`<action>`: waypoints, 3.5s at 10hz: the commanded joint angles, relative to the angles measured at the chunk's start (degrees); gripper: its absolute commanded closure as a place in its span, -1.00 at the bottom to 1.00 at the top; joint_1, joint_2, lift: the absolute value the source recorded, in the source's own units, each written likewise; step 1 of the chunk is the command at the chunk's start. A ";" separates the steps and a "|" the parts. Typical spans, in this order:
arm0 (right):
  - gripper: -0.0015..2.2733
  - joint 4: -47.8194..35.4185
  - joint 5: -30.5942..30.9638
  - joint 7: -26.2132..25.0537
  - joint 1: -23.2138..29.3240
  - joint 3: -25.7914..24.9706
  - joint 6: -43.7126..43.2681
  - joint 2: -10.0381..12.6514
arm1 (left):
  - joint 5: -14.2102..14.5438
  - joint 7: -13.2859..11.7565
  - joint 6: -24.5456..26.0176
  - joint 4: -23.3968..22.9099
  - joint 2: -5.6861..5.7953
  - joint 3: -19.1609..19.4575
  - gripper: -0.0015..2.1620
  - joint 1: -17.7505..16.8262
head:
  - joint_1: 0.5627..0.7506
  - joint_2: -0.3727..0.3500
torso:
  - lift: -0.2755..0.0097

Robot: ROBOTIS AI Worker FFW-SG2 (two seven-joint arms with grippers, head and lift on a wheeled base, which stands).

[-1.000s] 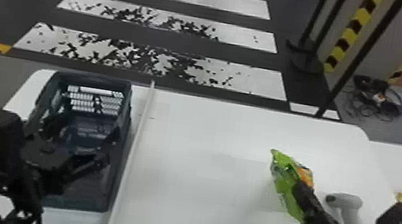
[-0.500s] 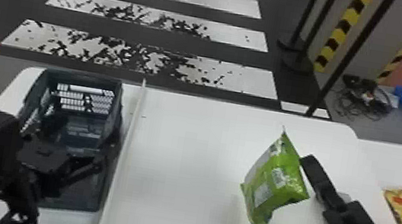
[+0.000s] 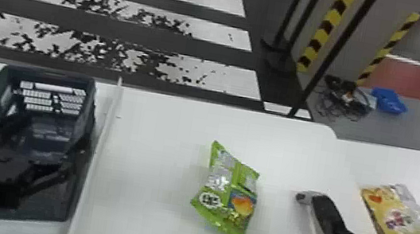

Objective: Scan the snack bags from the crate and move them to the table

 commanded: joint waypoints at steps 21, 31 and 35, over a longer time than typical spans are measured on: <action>0.97 8.90 72.79 10.93 -14.12 26.90 -9.09 -5.45 | -5.45 -4.43 -1.23 -3.54 -2.17 -2.78 -0.97 2.75 | 0.41 -0.35 | 0.27; 0.97 23.40 86.15 4.43 -15.26 33.93 -35.63 -7.38 | -4.57 -4.87 -2.99 -5.83 -0.85 -1.46 -0.97 4.15 | 0.41 -0.21 | 0.27; 0.97 27.27 85.36 3.81 -15.70 33.93 -35.63 -7.30 | -4.13 -4.69 -3.69 -5.83 -1.11 -0.41 -0.97 4.77 | 0.41 -0.23 | 0.27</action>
